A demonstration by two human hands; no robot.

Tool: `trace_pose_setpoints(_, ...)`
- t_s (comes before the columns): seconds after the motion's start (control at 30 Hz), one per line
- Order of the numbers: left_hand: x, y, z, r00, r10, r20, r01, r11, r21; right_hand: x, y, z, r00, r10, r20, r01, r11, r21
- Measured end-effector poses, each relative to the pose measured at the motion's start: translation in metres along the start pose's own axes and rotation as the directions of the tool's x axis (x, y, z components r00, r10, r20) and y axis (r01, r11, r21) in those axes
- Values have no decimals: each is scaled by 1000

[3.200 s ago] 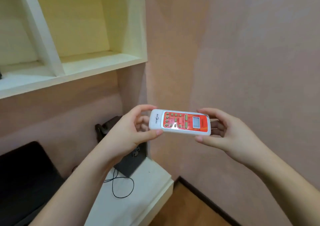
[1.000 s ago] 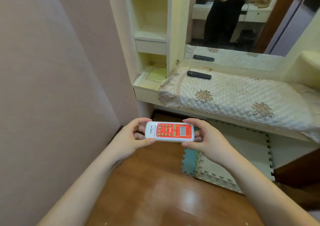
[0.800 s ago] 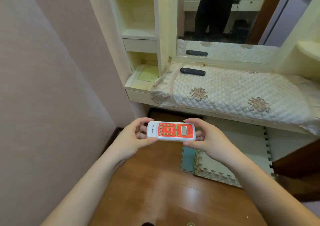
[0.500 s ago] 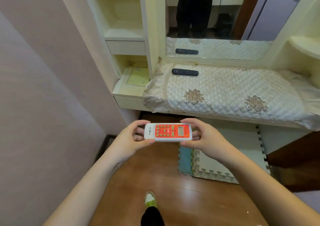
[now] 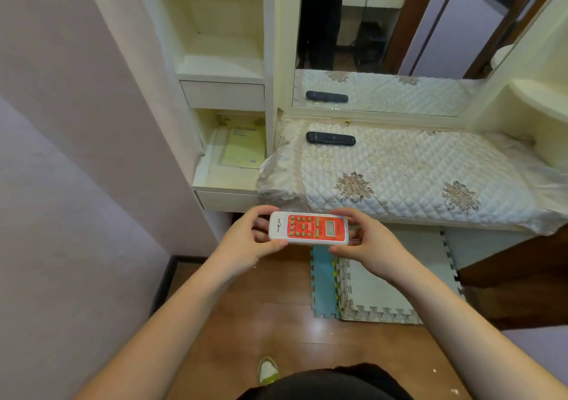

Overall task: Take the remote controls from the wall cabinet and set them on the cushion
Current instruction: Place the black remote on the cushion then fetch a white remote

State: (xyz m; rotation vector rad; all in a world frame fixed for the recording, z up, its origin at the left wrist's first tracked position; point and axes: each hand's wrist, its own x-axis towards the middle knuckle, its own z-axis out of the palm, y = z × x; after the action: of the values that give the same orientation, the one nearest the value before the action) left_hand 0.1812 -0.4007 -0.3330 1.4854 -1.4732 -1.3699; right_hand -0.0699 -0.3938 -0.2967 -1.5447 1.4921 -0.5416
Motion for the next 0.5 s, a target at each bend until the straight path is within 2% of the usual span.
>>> trace_pose_setpoints(0.5, 125, -2, 18, 1000, -27, -8, 27, 999, 46, 107, 39, -37, 1000, 8, -19, -8, 1000, 10)
